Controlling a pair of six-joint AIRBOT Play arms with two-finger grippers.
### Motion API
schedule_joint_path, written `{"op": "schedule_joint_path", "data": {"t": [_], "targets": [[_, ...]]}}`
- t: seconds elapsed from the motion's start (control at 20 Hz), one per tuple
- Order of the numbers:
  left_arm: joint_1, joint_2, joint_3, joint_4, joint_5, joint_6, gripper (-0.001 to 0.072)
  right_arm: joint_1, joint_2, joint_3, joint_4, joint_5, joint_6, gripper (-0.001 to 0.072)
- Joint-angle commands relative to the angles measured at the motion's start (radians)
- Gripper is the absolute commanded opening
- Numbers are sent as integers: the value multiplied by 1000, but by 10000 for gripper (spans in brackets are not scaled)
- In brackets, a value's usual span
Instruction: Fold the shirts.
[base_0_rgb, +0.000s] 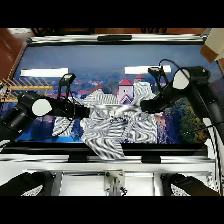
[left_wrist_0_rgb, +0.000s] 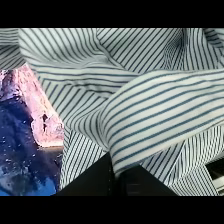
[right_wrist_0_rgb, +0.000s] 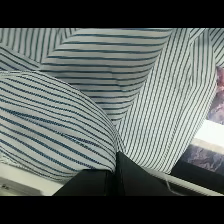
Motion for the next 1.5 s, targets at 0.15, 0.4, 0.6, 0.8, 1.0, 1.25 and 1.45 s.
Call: {"op": "schedule_joint_path", "data": {"t": [0.15,0.4,0.6,0.8,1.0,1.25,1.45], "targets": [[1,-19,-6,-12,96,36,345,6,-3,-54,28,-64,63,68],[51,-19,103,76,-235,249,554,6,-3,-54,87,-39,68,68],[199,-4,163,491,-491,321,554,6,-3,-54,88,-32,91,68],[547,-22,162,432,-410,330,564,6,-3,-54,88,-29,105,68],[866,-47,163,413,-355,378,563,6,-3,-54,88,-20,112,68],[1083,-68,163,414,-237,628,560,6,-3,-54,98,6,113,68],[1140,-116,163,410,-28,562,624,6,-3,-54,98,0,138,69]]}}
